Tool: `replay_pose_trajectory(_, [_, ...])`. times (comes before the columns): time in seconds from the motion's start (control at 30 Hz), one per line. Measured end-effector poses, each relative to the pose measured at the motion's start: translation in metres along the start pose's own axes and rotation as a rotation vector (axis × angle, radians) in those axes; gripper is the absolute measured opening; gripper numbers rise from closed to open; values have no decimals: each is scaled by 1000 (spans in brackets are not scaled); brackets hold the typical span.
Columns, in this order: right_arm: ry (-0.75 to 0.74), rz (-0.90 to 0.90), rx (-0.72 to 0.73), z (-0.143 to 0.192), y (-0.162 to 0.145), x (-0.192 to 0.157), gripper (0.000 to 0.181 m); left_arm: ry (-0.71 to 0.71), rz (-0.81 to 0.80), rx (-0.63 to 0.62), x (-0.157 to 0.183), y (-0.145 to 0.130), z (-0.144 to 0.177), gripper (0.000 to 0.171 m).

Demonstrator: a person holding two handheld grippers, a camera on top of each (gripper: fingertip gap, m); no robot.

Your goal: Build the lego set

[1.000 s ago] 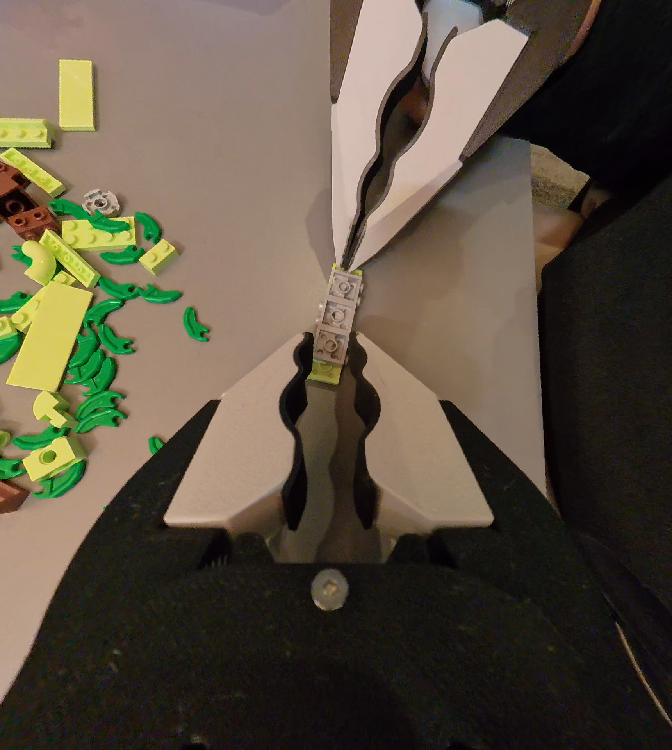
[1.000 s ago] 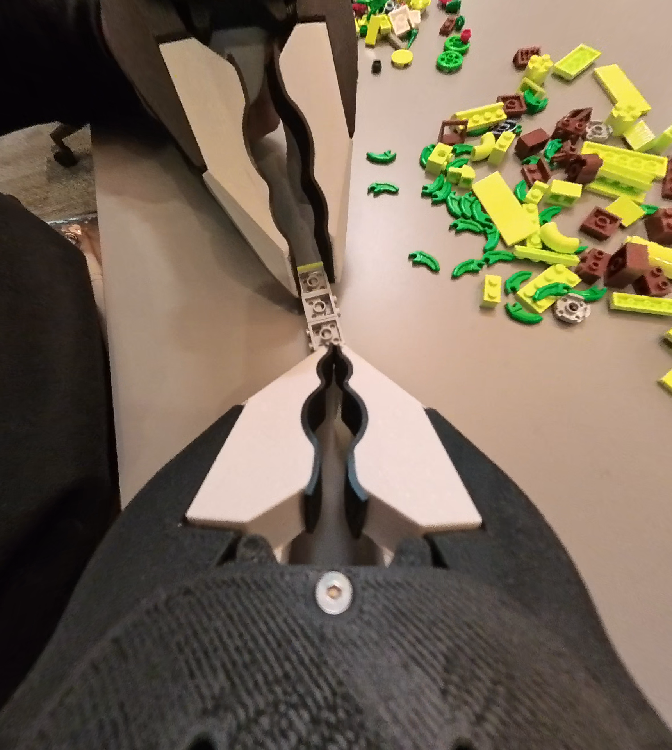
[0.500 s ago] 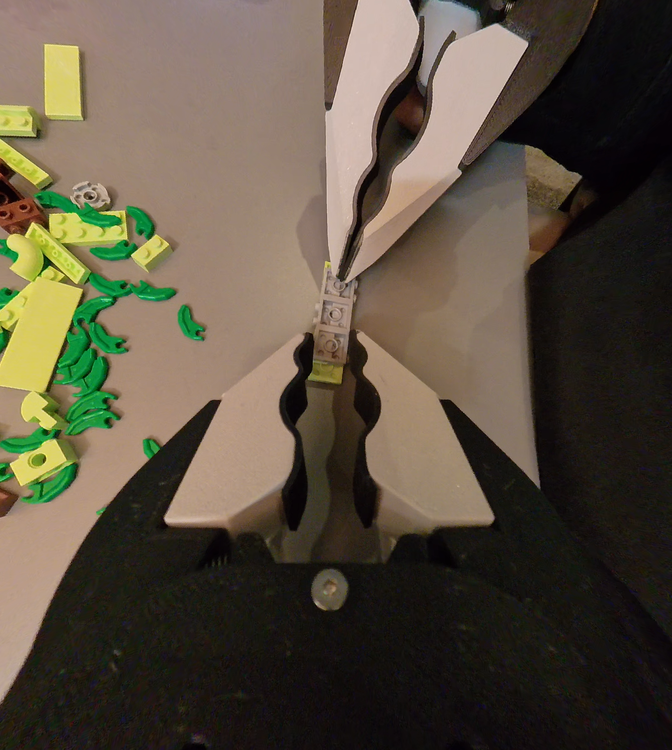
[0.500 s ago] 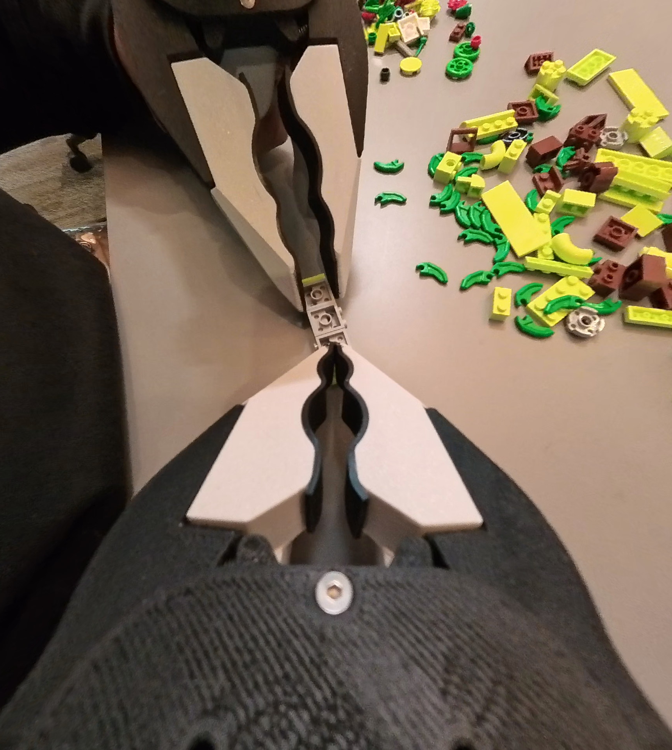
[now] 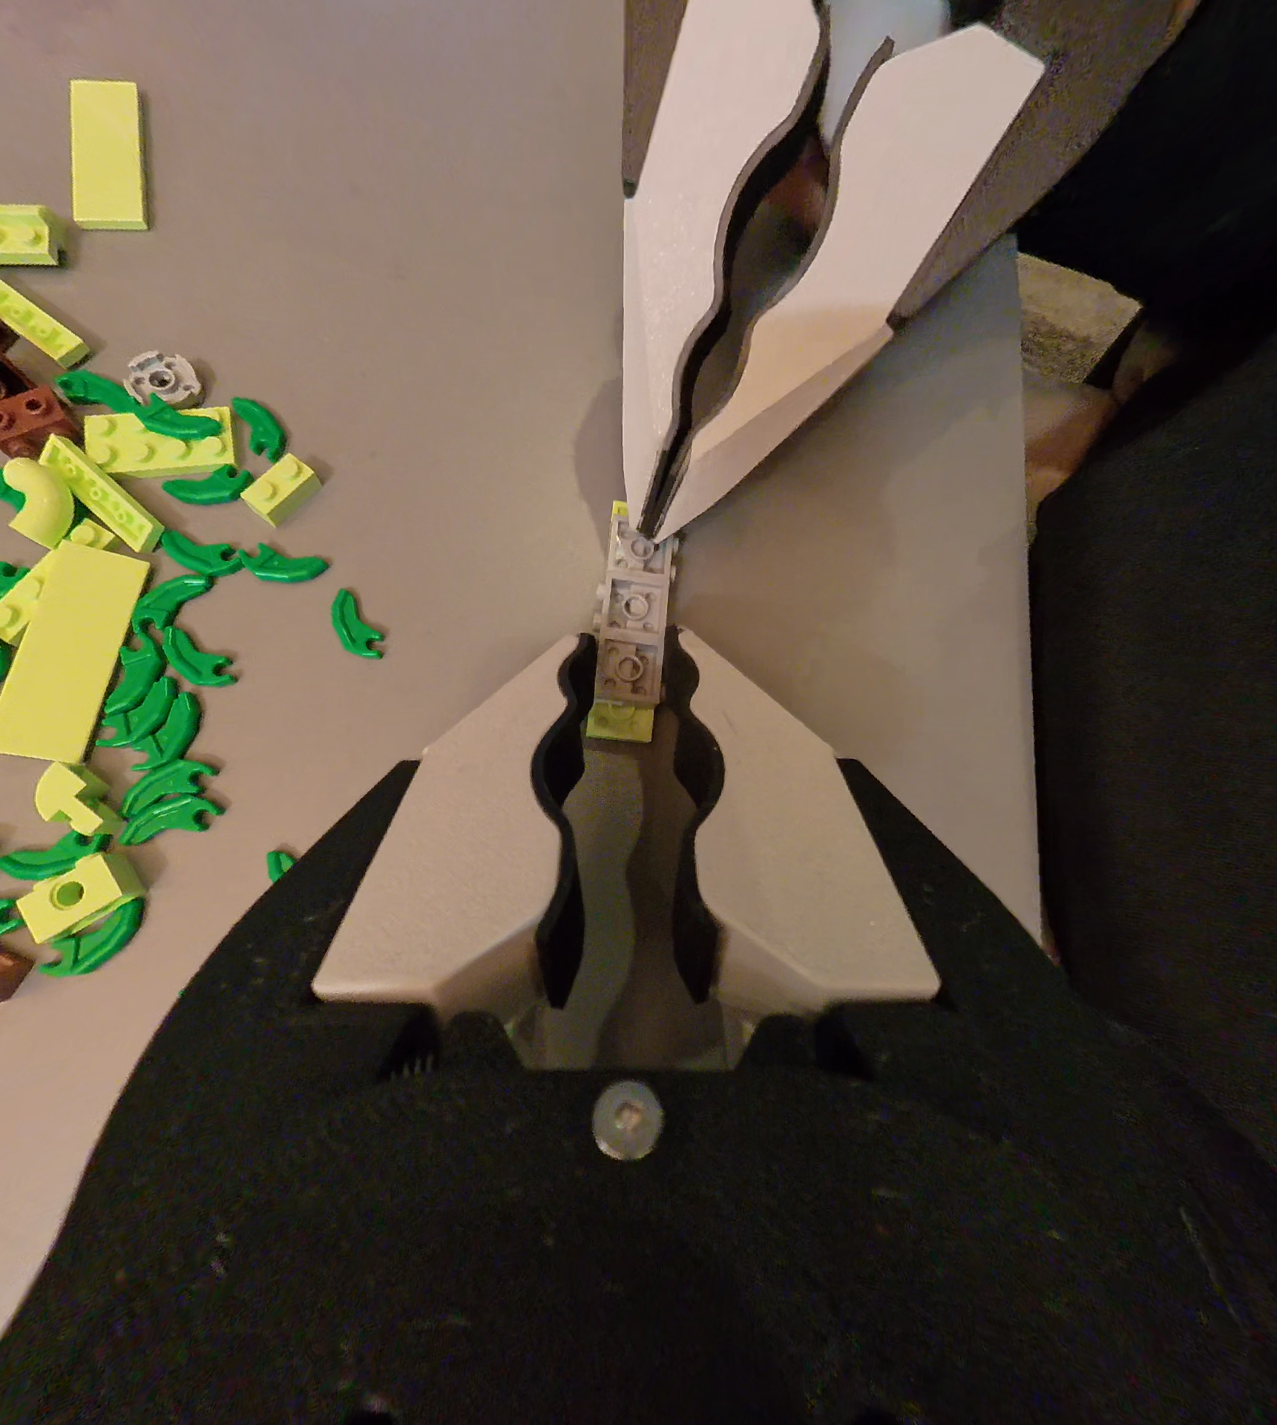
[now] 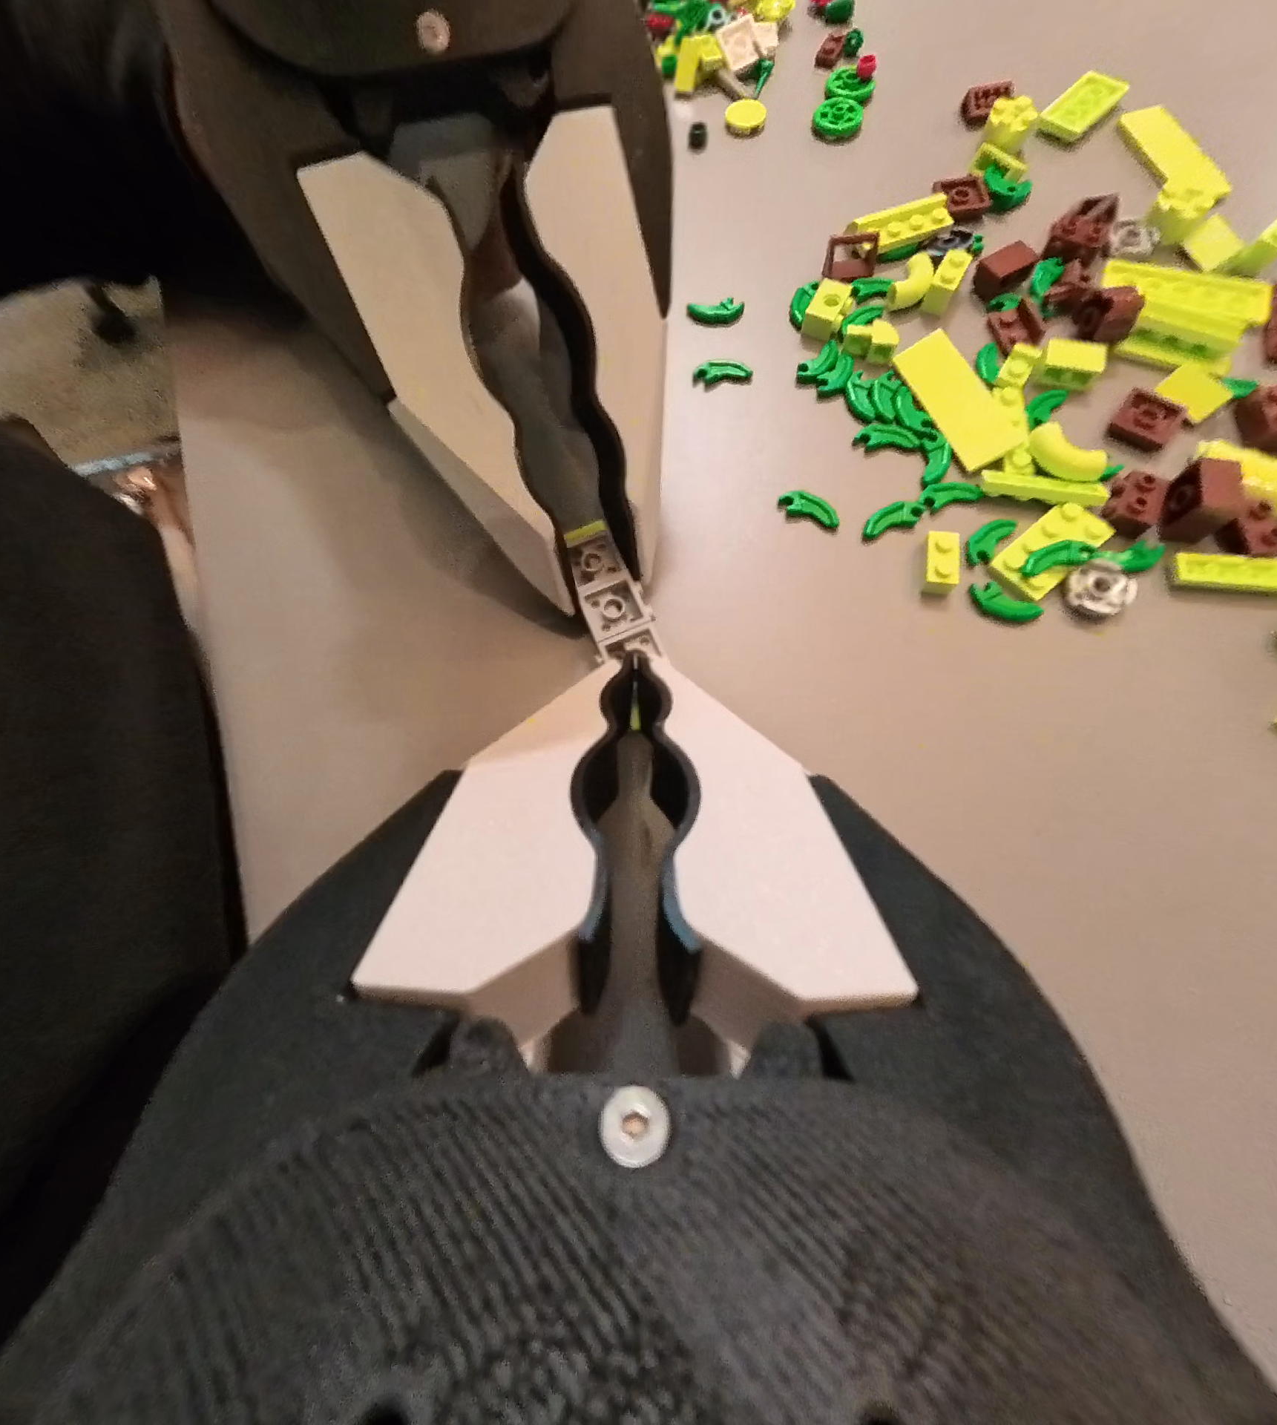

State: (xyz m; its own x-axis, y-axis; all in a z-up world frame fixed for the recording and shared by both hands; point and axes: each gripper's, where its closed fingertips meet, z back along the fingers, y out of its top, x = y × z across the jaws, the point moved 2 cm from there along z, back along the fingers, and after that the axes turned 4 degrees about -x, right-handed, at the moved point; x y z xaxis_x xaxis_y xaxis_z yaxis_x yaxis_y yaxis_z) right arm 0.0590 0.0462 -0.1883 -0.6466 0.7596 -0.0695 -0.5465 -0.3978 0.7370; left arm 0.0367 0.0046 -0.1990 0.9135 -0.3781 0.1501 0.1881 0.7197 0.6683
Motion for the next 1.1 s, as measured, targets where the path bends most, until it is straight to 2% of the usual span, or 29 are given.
replay_pose_trajectory(0.07, [53, -61, 30, 4, 2, -1, 19, 10, -13, 2, 1, 0, 0, 19])
replay_pose_trajectory(0.17, [17, -83, 68, 7, 5, 7, 29, 32, -62, 7, 4, 0, 1, 18])
replay_pose_trajectory(0.23, [17, -97, 42, 3, 2, 8, 37, 61, -115, 29, 7, 2, 3, 18])
replay_pose_trajectory(0.43, [160, -224, 88, 6, 7, 1, 40, 267, -343, 127, 6, 12, 15, 17])
replay_pose_trajectory(0.53, [248, -282, 117, 9, 10, -3, 42, 330, -420, 180, 10, 20, 21, 17])
replay_pose_trajectory(0.63, [320, -321, 174, 14, 17, -6, 36, 348, -467, 215, 15, 25, 25, 17])
replay_pose_trajectory(0.7, [367, -338, 225, 18, 23, -9, 28, 352, -472, 237, 18, 29, 26, 17])
replay_pose_trajectory(0.77, [384, -334, 252, 21, 26, -10, 12, 366, -471, 258, 18, 32, 28, 17])
replay_pose_trajectory(0.83, [367, -315, 272, 23, 28, -9, 10, 371, -456, 278, 17, 34, 29, 18])
replay_pose_trajectory(0.93, [337, -261, 313, 27, 33, -9, 9, 352, -391, 335, 12, 38, 35, 36])
replay_pose_trajectory(1.0, [314, -217, 347, 31, 36, -9, 9, 275, -302, 393, 11, 42, 41, 44])
replay_pose_trajectory(1.1, [279, -144, 398, 37, 40, -11, 9, 67, -134, 488, 15, 48, 50, 45])
